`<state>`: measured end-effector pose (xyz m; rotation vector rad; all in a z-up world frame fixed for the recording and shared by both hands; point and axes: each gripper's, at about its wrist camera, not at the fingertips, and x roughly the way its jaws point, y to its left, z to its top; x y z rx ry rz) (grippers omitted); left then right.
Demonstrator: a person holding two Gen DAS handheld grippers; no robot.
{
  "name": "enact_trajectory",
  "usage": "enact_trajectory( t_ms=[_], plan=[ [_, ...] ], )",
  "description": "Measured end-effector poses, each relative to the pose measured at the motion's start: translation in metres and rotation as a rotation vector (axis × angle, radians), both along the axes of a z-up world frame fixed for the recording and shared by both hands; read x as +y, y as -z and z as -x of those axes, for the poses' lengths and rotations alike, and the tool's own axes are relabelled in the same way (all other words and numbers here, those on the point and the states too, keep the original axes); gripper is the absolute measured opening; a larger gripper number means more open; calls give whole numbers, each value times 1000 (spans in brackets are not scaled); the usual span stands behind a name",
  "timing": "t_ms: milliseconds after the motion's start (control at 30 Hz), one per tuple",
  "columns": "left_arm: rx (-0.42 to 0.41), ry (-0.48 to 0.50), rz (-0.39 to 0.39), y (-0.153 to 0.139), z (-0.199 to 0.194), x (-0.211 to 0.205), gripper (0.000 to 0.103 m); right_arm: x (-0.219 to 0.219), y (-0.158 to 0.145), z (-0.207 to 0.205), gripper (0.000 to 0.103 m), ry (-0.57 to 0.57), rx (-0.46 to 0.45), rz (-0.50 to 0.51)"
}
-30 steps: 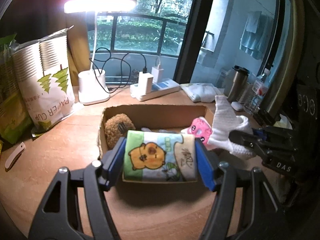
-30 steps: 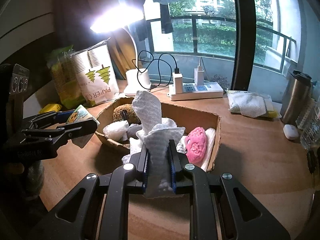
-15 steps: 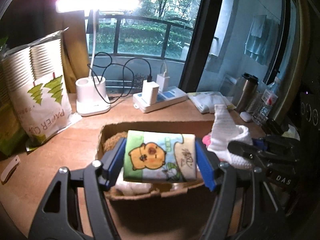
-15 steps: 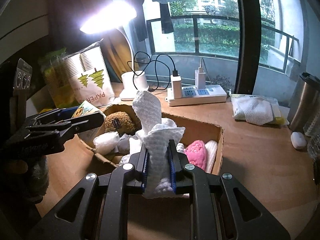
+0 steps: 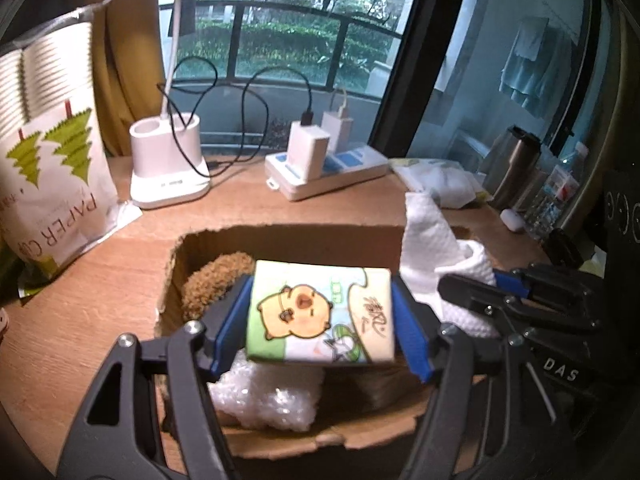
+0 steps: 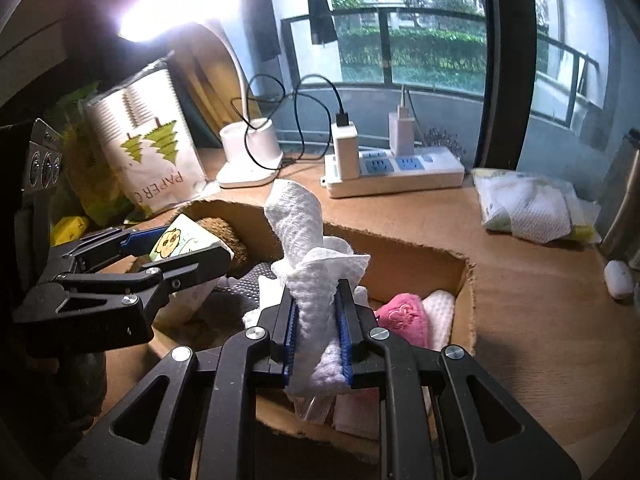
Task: Organize soft objects
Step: 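Release the tissue pack into the box with the left gripper while the right releases the white cloth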
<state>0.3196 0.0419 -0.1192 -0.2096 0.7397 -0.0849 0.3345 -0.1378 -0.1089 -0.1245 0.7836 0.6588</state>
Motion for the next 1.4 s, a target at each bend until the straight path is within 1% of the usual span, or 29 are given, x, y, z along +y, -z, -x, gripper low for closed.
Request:
enact_trajectory(
  t_ms=[33, 100, 133, 200, 267, 333, 600, 833, 1400],
  plan=[
    [7, 2, -1, 2, -1, -1, 68, 1, 3, -1, 20, 0, 9, 1],
    [15, 3, 0, 5, -2, -2, 72, 4, 7, -4, 28, -3, 25, 8],
    [18, 3, 5, 6, -3, -2, 76, 5, 10, -5, 36, -2, 34, 13],
    [18, 4, 15, 7, -3, -1, 79, 5, 12, -6, 41, 3, 40, 17],
    [14, 3, 16, 6, -1, -1, 80, 4, 11, -7, 44, 11, 40, 21],
    [8, 0, 18, 3, 1, 0, 80, 2, 9, -6, 49, 18, 36, 19],
    [-31, -16, 20, -13, 18, 4, 81, -4, -5, 6, 50, 35, 2, 16],
    [-67, -18, 12, -29, 38, 3, 81, -9, -16, 26, 50, 44, -24, 12],
    [-126, -19, -1, -52, 94, -1, 81, -20, -41, 75, 51, 58, -85, 5]
  ],
)
